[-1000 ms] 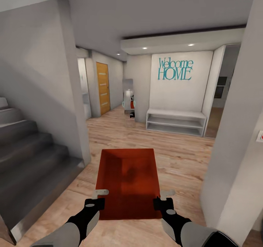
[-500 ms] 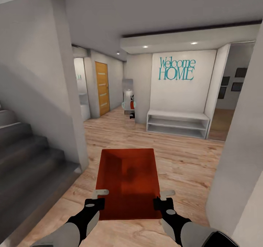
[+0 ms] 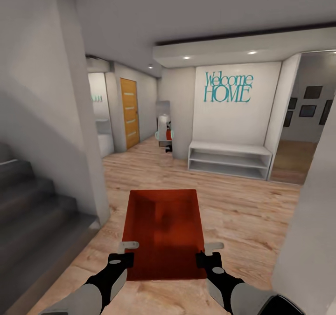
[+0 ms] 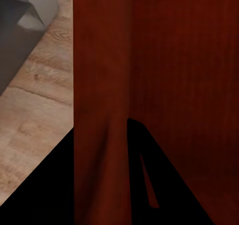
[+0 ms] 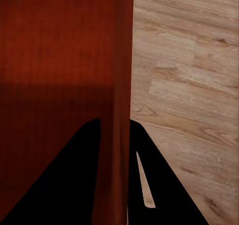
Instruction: Move the two storage containers from the living room to the garage. In the garage, place one container on the floor and stack the other container on top of it (either order is fine).
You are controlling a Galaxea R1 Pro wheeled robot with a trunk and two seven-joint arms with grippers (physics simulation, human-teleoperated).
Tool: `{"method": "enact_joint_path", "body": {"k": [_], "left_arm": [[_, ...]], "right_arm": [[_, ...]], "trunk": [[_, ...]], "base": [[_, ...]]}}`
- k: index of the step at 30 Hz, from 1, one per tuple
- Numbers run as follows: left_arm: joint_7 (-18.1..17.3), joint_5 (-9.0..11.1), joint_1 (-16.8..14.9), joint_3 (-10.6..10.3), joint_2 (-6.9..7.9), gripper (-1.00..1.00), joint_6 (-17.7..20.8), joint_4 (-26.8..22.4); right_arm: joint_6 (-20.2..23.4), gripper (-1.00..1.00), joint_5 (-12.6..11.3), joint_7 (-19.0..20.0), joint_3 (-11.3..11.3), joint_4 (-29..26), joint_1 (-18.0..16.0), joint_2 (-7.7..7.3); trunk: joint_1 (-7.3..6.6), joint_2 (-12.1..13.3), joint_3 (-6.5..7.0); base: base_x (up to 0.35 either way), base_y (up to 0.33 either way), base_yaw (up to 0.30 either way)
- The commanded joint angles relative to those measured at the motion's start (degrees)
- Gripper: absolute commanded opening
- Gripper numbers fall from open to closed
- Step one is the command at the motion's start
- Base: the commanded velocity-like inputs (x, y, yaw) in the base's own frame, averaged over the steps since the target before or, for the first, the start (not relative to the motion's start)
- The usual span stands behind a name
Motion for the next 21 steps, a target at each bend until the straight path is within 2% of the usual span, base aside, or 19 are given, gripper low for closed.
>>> {"method": "enact_joint_path", "body": {"k": [1,9,21], "left_arm": [[0.3,-1.4,-0.1,3.2,-0.08,-1.00,0.2,-1.0],[0.3,-1.4,-0.1,3.2,-0.08,-1.00,0.2,-1.0],[0.3,-1.4,-0.1,3.1,-0.08,-1.00,0.2,-1.0]], "right_arm": [[-0.5,-1.00,-1.9,-0.5,-0.2,0.3,0.0,0.00],[-0.5,-1.00,-1.9,-0.6,-0.3,0.3,0.0,0.07],[-0.5,-1.00,-1.9,-0.6,-0.3,0.3,0.0,0.01]], "trunk": [[0.04,0.0,-0.08],[0.04,0.0,-0.08],[0.04,0.0,-0.08]], "base": [[0.321,0.000,0.000],[0.321,0.000,-0.118],[0.321,0.000,-0.008]]}}
